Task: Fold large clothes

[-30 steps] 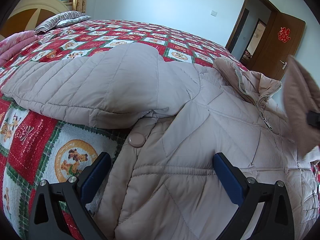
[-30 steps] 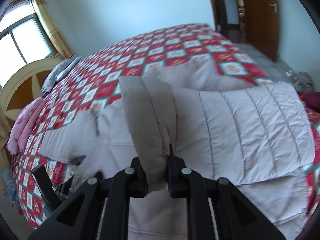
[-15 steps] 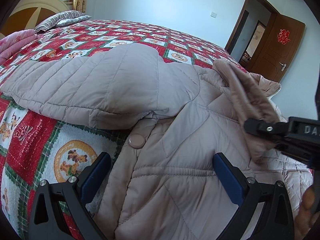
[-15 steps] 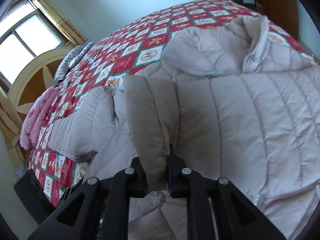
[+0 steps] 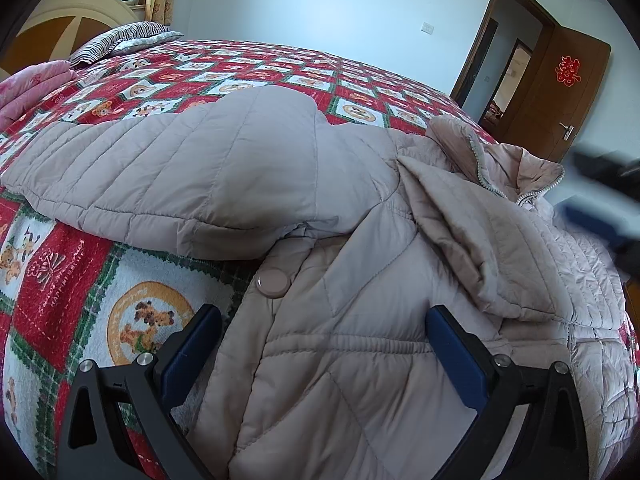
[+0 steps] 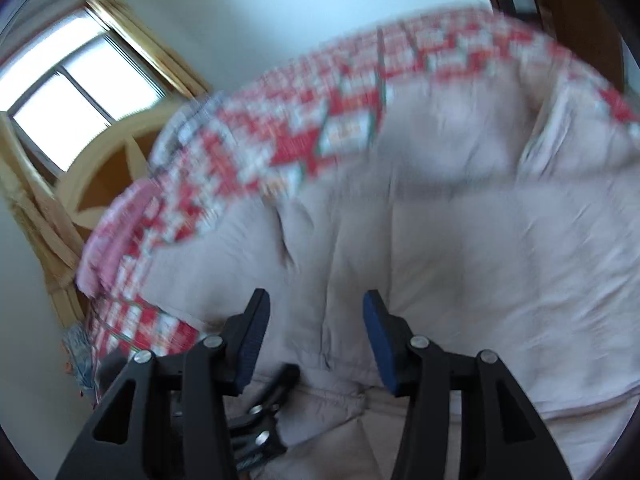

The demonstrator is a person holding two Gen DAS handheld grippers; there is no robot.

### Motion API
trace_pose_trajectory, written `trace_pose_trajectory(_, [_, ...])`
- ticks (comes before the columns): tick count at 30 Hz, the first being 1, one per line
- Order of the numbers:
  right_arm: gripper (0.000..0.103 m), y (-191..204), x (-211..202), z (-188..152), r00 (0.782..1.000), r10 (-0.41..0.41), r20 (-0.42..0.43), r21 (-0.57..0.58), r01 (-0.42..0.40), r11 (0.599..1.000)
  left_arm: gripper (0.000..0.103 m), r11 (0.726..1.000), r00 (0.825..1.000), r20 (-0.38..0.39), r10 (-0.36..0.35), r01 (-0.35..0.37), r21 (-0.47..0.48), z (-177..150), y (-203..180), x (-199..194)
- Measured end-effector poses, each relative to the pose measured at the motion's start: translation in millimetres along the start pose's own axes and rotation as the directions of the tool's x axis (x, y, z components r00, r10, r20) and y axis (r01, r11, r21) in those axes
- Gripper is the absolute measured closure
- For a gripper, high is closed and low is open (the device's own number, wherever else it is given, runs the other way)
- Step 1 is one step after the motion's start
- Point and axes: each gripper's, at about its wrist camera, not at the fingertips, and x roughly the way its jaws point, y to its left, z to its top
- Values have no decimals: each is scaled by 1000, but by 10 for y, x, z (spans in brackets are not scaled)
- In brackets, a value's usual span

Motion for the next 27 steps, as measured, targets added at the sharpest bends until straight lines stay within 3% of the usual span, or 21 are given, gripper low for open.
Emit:
trace_pose_trajectory(3, [46, -312, -519, 71, 981, -126, 149, 3, 127, 992, 1, 1000, 1000, 0, -1, 1, -1, 2, 16, -3])
trace_pose_trajectory(4, [46, -485, -686, 64, 963, -194, 184, 13, 195, 981, 1, 1000, 1000, -1, 1, -1, 0, 2, 11, -1])
trace_pose_trajectory(5, [51, -670, -798, 53, 937, -295, 185, 12, 298, 955, 1, 1000, 1000, -1, 3, -3, 2, 3, 3, 1])
trace_pose_trajectory(6, [72, -825, -833, 28, 909, -383, 166, 8, 387, 922, 1, 1000, 1000, -2, 5, -5, 3, 9, 7, 4])
trace_pose_trajectory(7, [83, -942, -839, 4, 889, -434, 146, 11, 438, 899, 1, 1000, 1000, -4, 9, -9, 5, 14, -4, 9])
trace_pose_trajectory(8, [87, -1190, -846, -60, 867, -486, 107, 39, 485, 874, 1, 1000, 1000, -6, 16, -16, 10, 18, -21, 16])
trace_pose_trajectory(12, [88, -1803, -790, -299, 857, -516, 12, 193, 504, 842, 1, 999, 999, -14, 40, -40, 25, 19, -21, 18])
trace_pose_trajectory(14, [92, -2011, -741, -433, 879, -477, -10, 269, 462, 845, 1, 998, 999, -18, 51, -50, 32, 18, -30, 22])
trace_pose_trajectory(16, [93, -2038, -737, -457, 887, -462, 6, 279, 442, 852, 1, 997, 998, -21, 60, -60, 38, 19, -31, 29])
trace_pose_trajectory(22, [91, -1866, -655, -478, 838, -544, 35, 183, 530, 828, 1, 995, 995, -38, 90, -88, 51, 8, -30, -21])
trace_pose_trajectory(25, [85, -1864, -651, -494, 837, -544, 47, 173, 530, 830, 1, 992, 992, -48, 115, -112, 53, 53, 20, -209])
trace_pose_trajectory(27, [68, -1880, -678, -503, 856, -512, 65, 184, 494, 850, 1, 990, 991, 12, 136, -136, 41, 134, 158, -447])
